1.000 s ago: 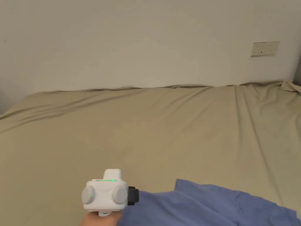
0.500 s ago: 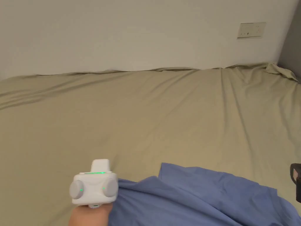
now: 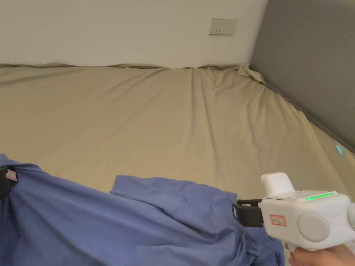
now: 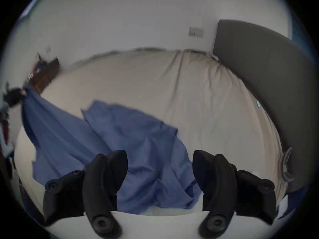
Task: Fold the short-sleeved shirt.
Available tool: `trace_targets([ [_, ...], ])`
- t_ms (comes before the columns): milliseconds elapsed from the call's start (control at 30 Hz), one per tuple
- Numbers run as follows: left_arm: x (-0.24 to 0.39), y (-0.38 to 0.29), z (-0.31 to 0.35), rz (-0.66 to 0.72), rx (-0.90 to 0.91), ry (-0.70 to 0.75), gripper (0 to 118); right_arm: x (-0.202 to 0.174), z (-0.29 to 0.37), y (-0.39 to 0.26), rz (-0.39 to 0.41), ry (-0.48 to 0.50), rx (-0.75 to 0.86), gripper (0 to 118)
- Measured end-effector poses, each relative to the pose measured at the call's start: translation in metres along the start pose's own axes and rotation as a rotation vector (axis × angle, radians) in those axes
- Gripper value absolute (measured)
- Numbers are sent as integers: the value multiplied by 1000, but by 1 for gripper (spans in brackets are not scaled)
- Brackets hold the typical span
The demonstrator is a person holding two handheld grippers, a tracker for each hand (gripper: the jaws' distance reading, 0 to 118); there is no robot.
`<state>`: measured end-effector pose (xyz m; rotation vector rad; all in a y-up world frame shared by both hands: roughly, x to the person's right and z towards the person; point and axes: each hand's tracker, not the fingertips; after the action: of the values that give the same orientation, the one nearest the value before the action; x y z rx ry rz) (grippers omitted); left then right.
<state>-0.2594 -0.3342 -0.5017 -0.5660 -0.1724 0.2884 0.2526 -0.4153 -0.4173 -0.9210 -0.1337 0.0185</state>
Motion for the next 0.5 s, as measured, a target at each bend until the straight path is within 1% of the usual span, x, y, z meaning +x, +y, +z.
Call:
trace_targets([
  [33,0,0,3,-7,1,3,0,2,-14,-8,32,-22,-41,87],
  [67,1,-2,5,-15,-2,12,0,6,-27,-15,55,-29,-76,90],
  [133,2,-5,6,-24,-6,26,0,12,-48,-25,55,-61,-142,93],
  [200,3,-8,4,-25,-17,32,0,10,-59,-31,41,-52,-197,90],
  [233,5,-10,2,-29,-20,43,0,8,-64,-33,57,-36,-218,81],
  [300,5,-12,-2,-25,-21,50,0,0,-66,-36,78,-41,-227,31],
  [333,3,-14,-5,-14,-26,55,0,-4,-63,-36,72,-41,-221,14],
  [367,2,-17,-7,-1,-31,58,0,-8,-59,-36,74,-44,-191,12],
  [400,3,-20,-8,4,-34,69,0,-11,-55,-35,95,-46,-176,10],
  [433,2,-22,-8,19,-36,72,0,-14,-46,-34,94,-40,-158,9],
  [467,-1,-26,-6,40,-32,67,0,-13,-34,-32,31,-30,-77,9],
  [500,-2,-28,-2,85,-18,65,0,-12,-21,-29,-16,0,-37,8],
])
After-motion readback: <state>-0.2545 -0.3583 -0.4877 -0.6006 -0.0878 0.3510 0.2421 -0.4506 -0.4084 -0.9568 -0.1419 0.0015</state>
